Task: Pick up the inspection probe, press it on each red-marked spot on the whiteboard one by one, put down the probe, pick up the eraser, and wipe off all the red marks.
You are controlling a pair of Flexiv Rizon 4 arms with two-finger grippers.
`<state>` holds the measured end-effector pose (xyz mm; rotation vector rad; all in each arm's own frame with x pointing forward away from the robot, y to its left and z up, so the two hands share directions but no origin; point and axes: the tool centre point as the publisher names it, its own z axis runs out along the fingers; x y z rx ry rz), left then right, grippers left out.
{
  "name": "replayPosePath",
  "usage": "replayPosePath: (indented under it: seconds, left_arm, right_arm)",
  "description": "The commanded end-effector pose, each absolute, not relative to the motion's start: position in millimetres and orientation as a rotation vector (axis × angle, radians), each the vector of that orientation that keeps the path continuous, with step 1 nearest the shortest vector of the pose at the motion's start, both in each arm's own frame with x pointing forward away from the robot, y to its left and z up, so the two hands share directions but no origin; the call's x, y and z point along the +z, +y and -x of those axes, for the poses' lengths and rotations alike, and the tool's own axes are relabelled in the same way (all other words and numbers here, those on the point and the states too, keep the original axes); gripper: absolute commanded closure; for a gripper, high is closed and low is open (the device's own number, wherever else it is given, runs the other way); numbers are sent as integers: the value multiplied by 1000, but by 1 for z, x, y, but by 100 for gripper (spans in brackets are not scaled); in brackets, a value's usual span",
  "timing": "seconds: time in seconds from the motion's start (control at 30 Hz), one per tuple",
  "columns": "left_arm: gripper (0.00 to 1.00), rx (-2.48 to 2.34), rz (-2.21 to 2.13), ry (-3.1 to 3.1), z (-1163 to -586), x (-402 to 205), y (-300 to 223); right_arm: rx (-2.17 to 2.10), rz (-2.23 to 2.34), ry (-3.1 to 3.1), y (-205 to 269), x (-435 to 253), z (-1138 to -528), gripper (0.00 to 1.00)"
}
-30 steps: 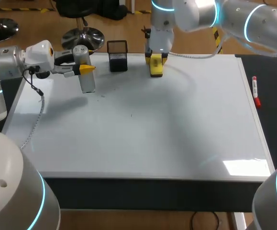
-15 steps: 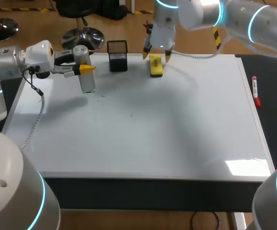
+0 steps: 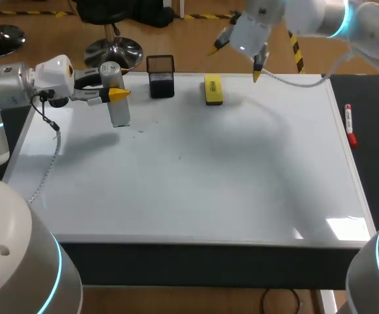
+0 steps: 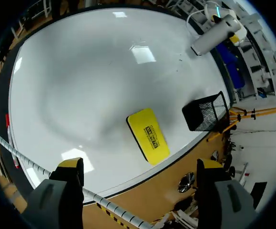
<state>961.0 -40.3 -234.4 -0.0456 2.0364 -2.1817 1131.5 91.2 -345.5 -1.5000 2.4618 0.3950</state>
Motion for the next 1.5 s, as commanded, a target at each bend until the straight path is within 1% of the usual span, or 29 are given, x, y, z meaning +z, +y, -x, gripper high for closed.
replayPosePath:
  seconds: [0.03, 0.47, 0.73, 0.83, 0.97, 1.5]
  left_arm:
    - [100, -2180, 45, 2034, -960, -234, -40]
    - [100, -2180, 45, 2034, -960, -234, -40]
    - [100, -2180, 45, 2034, -960, -234, -40]
    - [100, -2180, 45, 2034, -960, -234, -40]
    - [100, -2180, 45, 2034, -960, -234, -40]
    - [100, -2180, 45, 2034, -960, -234, -40]
  right_arm:
    - [429, 1361, 2475, 53, -302, -1112, 0]
    - [490, 792, 2697, 0, -257, -1101, 0]
    - [548, 636, 2718, -34, -245, -1090, 0]
    - [584, 638, 2680, -41, -243, -1086, 0]
    - [559, 768, 2583, -43, -235, -1077, 0]
    - [559, 768, 2583, -43, -235, -1077, 0]
